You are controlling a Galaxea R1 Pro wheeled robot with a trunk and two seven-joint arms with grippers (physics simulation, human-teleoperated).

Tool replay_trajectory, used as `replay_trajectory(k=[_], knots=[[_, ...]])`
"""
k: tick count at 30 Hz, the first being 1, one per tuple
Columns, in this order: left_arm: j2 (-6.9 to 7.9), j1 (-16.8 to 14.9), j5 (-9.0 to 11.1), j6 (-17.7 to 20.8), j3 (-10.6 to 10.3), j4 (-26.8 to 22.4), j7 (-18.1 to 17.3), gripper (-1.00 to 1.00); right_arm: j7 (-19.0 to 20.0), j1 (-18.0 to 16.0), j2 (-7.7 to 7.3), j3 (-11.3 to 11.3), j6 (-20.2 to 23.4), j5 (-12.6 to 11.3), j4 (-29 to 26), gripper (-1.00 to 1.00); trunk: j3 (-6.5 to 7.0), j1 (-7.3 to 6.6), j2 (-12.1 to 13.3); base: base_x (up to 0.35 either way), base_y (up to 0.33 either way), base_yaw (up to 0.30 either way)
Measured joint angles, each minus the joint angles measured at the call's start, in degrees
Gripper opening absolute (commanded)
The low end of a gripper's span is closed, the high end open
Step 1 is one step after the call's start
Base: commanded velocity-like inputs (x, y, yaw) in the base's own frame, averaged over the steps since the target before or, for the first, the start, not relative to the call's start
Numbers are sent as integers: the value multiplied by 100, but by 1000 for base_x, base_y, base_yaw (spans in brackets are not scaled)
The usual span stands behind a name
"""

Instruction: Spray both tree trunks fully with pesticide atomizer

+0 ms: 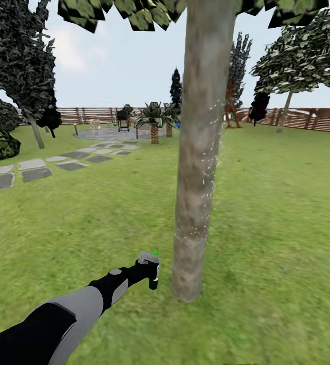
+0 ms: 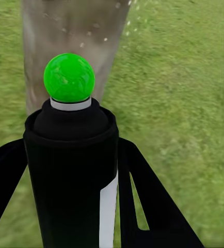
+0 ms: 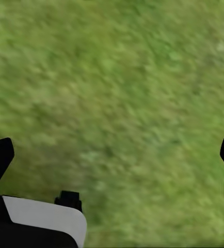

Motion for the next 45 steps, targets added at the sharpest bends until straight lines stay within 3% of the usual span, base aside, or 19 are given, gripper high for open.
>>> replay_trajectory(k=[23, 30, 34, 37, 39, 41, 45], knots=[[17, -2, 10, 46, 1, -113, -33, -100, 0, 3, -41, -10, 0, -1, 13, 100, 14, 0, 0, 25, 68, -64], [199, -2, 7, 1285, 6, -1178, 11, -100, -3, 4, -49, -4, 7, 7, 27, 100, 14, 0, 0, 0, 0, 0], [295, -1, 0, 1412, -2, -1426, 36, -100, 0, 4, -46, 0, 9, 9, 32, 100, 14, 0, 0, 0, 0, 0], [483, -1, 9, 1419, 14, -1691, 61, -100, 0, 4, -46, 0, 9, 9, 35, 100, 14, 0, 0, 0, 0, 0], [545, -2, 6, 1407, 135, -1742, 336, -100, 0, 4, -47, 0, 9, 9, 38, 100, 14, 0, 0, 0, 0, 0], [573, -1, 9, 1401, 236, -1824, 846, -100, 0, 3, -50, 0, 9, 9, 41, 100, 14, 0, 0, 0, 0, 0], [579, -1, 14, 1586, 266, -2345, 1122, -100, 0, 5, -50, -2, 9, 9, 41, 100, 14, 0, 0, 0, 0, 0]])
